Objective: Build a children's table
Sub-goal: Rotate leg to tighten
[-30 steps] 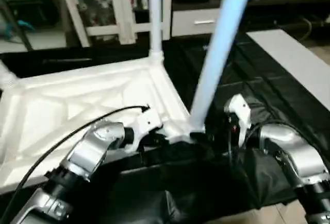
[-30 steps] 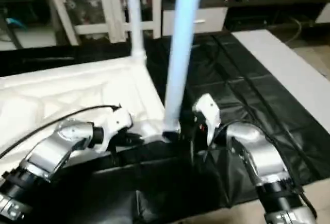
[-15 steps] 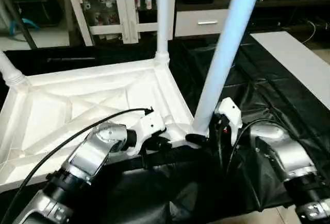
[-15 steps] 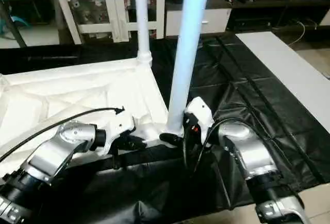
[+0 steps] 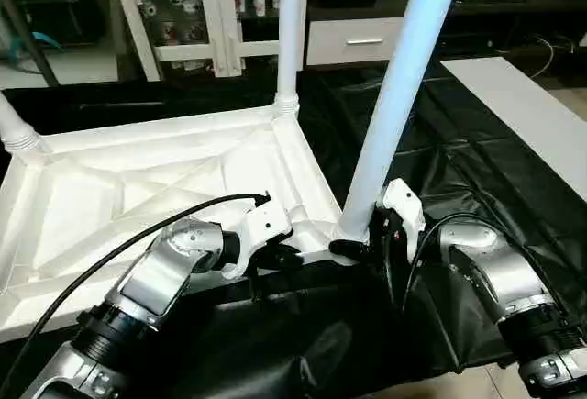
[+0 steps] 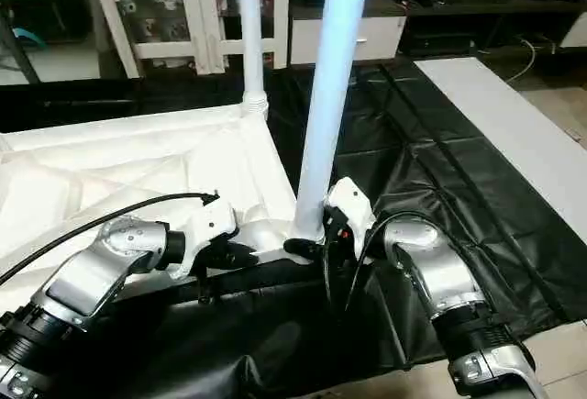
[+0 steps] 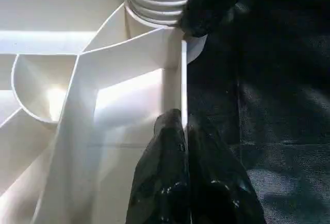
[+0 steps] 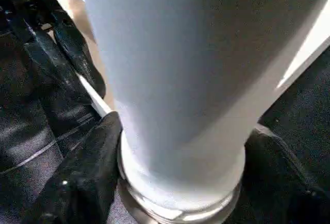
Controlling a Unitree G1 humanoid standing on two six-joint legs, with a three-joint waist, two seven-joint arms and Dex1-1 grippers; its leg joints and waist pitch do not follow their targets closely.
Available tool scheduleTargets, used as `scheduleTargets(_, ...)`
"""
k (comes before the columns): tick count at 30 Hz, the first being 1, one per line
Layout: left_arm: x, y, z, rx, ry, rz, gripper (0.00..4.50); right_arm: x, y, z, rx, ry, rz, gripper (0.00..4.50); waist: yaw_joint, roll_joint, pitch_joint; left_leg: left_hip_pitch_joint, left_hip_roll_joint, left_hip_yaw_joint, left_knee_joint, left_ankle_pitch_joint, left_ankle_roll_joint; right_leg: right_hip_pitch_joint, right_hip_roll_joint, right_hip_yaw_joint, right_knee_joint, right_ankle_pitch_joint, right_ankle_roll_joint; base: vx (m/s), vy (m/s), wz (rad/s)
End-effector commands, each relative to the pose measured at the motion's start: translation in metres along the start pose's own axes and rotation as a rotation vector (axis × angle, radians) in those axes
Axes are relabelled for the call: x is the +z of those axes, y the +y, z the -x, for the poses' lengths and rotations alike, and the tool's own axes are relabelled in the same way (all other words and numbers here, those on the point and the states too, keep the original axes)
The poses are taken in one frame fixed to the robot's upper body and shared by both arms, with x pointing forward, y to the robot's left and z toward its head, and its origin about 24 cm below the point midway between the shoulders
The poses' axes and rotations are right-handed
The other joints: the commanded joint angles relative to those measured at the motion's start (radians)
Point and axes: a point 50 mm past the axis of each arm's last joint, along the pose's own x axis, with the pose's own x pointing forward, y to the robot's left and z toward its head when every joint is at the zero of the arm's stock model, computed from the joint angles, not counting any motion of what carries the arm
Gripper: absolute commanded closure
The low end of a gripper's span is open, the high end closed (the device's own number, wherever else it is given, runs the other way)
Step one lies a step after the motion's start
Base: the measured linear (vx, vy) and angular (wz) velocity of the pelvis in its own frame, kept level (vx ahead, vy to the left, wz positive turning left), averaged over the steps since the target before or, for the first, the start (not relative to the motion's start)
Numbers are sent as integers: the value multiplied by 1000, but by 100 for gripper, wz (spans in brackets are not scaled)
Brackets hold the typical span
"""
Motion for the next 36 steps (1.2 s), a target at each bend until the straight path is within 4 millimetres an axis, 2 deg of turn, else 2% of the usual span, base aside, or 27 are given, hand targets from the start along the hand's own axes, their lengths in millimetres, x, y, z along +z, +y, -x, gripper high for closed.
scheduleTargets(1,0,-9,-8,-55,3,1,450,5,-4,-1,-13,-12,-1,157,-5,-6,-62,9,38,-16,-79,-182,41,47,-27,35,-59,-224,-230,0,0,0)
scheduleTargets(3,0,-10,-9,-54,3,0,450,4,-3,-2,-13,-11,-1,168,-6,-7,-62,10,38,-16,-79,-195,36,46,-28,36,-61,-245,-225,0,0,0)
scheduleTargets(4,-1,-10,-10,-52,0,3,450,2,-2,-5,-18,-12,-6,170,-6,-1,-62,11,38,-17,-80,-199,31,45,-27,36,-62,-248,-223,0,0,0)
scheduleTargets(6,-1,-10,-12,-46,-3,12,450,0,-1,-8,-31,-17,-21,174,-8,-3,-61,10,38,-17,-81,-206,27,45,-26,35,-62,-249,-222,0,0,0)
scheduleTargets(9,2,-7,-19,5,-19,41,450,-1,-6,-16,-161,-57,-77,176,-15,-3,-58,11,38,-18,-85,-240,10,43,-26,35,-66,-289,-214,0,0,0)
scheduleTargets(11,5,-1,-25,61,-33,67,450,0,-8,-22,-229,-89,-117,176,-28,-8,-58,9,36,-21,-86,-269,0,42,-28,34,-72,-339,-198,0,0,0)
scheduleTargets(13,6,2,-27,88,-36,76,450,0,-9,-25,-254,-101,-130,176,-28,-7,-58,13,35,-22,-85,-277,-5,38,-27,33,-75,-361,-187,0,0,0)
scheduleTargets(14,7,6,-33,133,-43,93,450,0,-9,-31,-310,-120,-153,176,-31,-9,-57,11,34,-21,-85,-278,-3,37,-27,34,-79,-367,-182,0,0,0)
scheduleTargets(15,9,11,-37,180,-51,117,450,1,-10,-37,-362,-131,-175,176,-31,-5,-56,11,34,-21,-85,-280,-6,35,-28,35,-79,-373,-179,0,0,0)
scheduleTargets(16,10,12,-38,191,-53,125,450,1,-10,-38,-375,-133,-181,176,-34,-9,-57,13,31,-21,-85,-289,-10,34,-27,33,-83,-396,-170,0,0,0)
scheduleTargets(18,16,20,-47,271,-68,183,450,3,-11,-49,-488,-143,-208,177,-37,-8,-57,13,30,-22,-85,-301,-12,33,-27,32,-86,-418,-162,0,0,0)
scheduleTargets(19,16,20,-47,271,-68,183,450,3,-11,-49,-488,-143,-208,177,-37,-9,-58,14,30,-22,-84,-300,-12,32,-28,33,-88,-424,-159,0,0,0)
scheduleTargets(21,23,31,-56,370,-72,235,450,4,-10,-60,-611,-146,-237,177,-38,-8,-57,14,28,-23,-85,-311,-10,28,-27,32,-92,-446,-147,0,0,0)
scheduleTargets(22,28,36,-61,422,-68,245,450,5,-8,-66,-666,-149,-263,177,-37,-12,-57,19,25,-21,-84,-310,-12,21,-26,33,-98,-461,-139,0,0,0)
scheduleTargets(23,32,41,-64,473,-71,251,450,7,-8,-71,-715,-158,-291,177,-33,-14,-59,24,25,-23,-84,-318,-12,21,-26,33,-97,-471,-135,0,0,0)
scheduleTargets(25,33,44,-65,505,-72,253,450,8,-8,-74,-746,-164,-309,177,-33,-15,-58,18,23,-24,-86,-312,-5,24,-25,36,-96,-465,-127,0,0,0)
scheduleTargets(27,38,50,-67,580,-77,219,450,12,-7,-85,-828,-170,-374,177,-34,-10,-61,12,21,-28,-90,-308,7,25,-25,38,-97,-447,-116,0,0,0)
scheduleTargets(28,39,50,-67,587,-83,218,450,12,-7,-87,-836,-171,-376,177,-35,-12,-62,11,21,-28,-90,-305,9,27,-25,37,-96,-437,-118,0,0,0)
scheduleTargets(31,39,50,-67,591,-94,217,450,16,-9,-88,-859,-180,-365,177,-32,-10,-63,10,23,-25,-92,-279,24,32,-26,37,-94,-379,-132,0,0,0)
scheduleTargets(32,39,51,-68,590,-93,216,450,17,-10,-89,-866,-183,-364,177,-32,-13,-62,8,24,-24,-93,-273,36,33,-27,37,-93,-364,-141,0,0,0)
scheduleTargets(34,37,51,-67,583,-92,208,450,20,-11,-88,-865,-190,-343,177,-34,-10,-62,7,23,-24,-92,-282,38,34,-27,37,-94,-373,-141,0,0,0)
scheduleTargets(36,36,50,-64,559,-93,176,450,27,-11,-85,-810,-226,-305,177,-33,-16,-61,9,23,-22,-92,-288,44,33,-27,38,-96,-381,-138,0,0,0)
